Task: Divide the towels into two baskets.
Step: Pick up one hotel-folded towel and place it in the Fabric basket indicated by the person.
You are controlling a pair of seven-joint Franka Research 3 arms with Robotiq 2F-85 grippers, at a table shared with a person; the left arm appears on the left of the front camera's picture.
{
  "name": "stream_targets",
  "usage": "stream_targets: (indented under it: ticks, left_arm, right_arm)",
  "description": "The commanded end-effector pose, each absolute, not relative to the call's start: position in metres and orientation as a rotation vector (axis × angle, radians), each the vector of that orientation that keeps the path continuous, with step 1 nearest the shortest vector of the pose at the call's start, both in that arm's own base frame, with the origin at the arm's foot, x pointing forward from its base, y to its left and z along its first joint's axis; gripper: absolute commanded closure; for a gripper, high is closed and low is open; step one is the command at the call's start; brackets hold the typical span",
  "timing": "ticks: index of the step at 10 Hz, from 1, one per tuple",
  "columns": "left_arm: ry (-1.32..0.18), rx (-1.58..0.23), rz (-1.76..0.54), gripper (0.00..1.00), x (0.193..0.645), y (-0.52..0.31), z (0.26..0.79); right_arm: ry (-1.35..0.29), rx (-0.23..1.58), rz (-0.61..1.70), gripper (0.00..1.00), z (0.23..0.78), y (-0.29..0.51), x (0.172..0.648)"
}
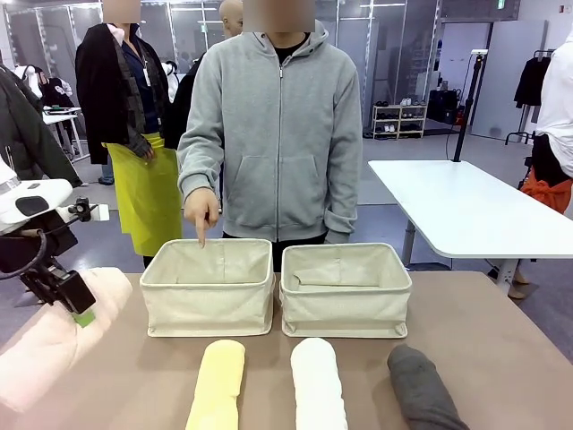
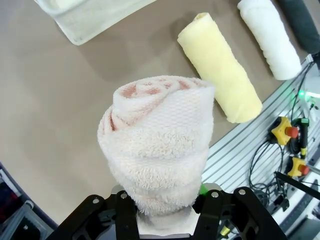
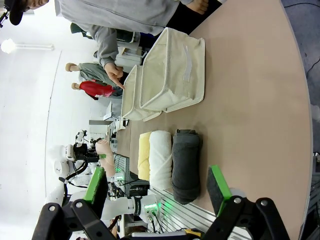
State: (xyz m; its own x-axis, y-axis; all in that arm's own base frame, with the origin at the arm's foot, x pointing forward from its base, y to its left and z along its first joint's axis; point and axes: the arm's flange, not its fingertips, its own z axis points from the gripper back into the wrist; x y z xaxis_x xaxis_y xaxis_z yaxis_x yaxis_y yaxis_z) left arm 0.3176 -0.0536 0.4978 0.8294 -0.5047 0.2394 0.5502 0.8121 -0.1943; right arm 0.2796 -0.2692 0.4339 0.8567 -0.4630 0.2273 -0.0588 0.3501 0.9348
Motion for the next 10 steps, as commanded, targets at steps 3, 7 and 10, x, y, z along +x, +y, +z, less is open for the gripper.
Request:
stream_targets:
  ticks: [3, 7, 10]
  left_arm:
    - [-0.316, -0.022, -0.794, 0.61, 0.309, -0.061, 0.533]
    - [-0.267, 0.274, -1.228, 0.61, 0.415, -0.187, 0.572]
    - [-0.273, 0.436, -1.441, 0.61, 0.485, -0.253, 0.568]
  right_arm:
    - [-0.517, 1.205, -0.273, 0.00, 0.437, -0.269, 0.279]
    - [-0.517, 1.205, -0.273, 0.00, 0.437, -0.269, 0.279]
    - [-0.517, 1.205, -0.273, 0.00, 0.437, -0.269, 0.279]
